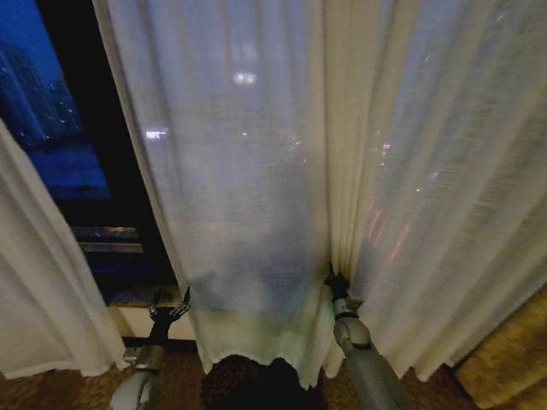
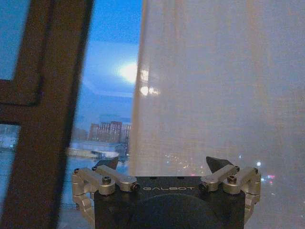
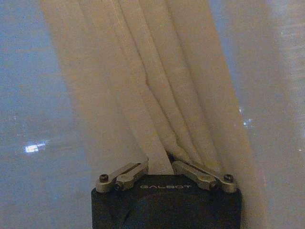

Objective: Open the curtains by pulling them apart, changing their state from closed to fully open.

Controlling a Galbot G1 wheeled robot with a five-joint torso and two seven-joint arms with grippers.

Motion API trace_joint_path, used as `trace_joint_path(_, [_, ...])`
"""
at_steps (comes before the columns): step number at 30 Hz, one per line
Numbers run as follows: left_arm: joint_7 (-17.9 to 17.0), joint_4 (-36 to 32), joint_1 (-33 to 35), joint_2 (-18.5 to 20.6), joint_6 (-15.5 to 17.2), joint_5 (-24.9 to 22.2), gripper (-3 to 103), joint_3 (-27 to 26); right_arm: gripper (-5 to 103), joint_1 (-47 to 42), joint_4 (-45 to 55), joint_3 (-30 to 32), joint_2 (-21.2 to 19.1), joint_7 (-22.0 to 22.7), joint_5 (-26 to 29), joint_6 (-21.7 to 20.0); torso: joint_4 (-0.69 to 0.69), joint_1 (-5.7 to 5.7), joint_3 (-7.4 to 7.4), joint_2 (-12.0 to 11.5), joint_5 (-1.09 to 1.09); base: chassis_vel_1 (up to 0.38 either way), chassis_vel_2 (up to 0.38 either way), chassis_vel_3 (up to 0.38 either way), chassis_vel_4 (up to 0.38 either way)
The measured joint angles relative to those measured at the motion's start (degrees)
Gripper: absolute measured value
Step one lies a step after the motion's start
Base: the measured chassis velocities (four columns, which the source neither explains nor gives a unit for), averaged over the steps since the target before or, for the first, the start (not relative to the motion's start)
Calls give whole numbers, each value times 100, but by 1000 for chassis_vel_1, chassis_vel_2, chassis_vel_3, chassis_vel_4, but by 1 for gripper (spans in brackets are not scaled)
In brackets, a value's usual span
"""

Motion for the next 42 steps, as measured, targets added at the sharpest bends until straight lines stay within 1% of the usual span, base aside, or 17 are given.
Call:
trace_joint_path(23, [0,0,0,0,0,0,100,0,0,-32,-47,1,52,-25,-12,97,1,1,0,0,0,-354,-352,357,359])
trace_joint_path(29, [0,0,0,0,-1,0,100,0,0,-61,-12,12,46,19,-37,176,1,0,0,0,1,-351,-364,334,354])
trace_joint_path(32, [0,0,0,0,0,0,100,0,0,-58,-9,16,28,89,-47,199,1,0,0,0,-3,-348,-356,335,348])
trace_joint_path(34, [0,0,0,0,0,0,100,0,0,-54,-7,18,28,103,-48,209,0,1,0,0,0,-321,-323,323,344])
trace_joint_path(38, [3,0,0,-1,0,0,100,1,0,-43,-15,26,37,104,-101,275,-1,1,0,0,2,-232,-224,199,247])
trace_joint_path(42, [7,-1,0,-1,0,0,100,2,0,-23,-49,30,53,108,-145,289,-2,2,1,-1,3,-65,-127,71,26])
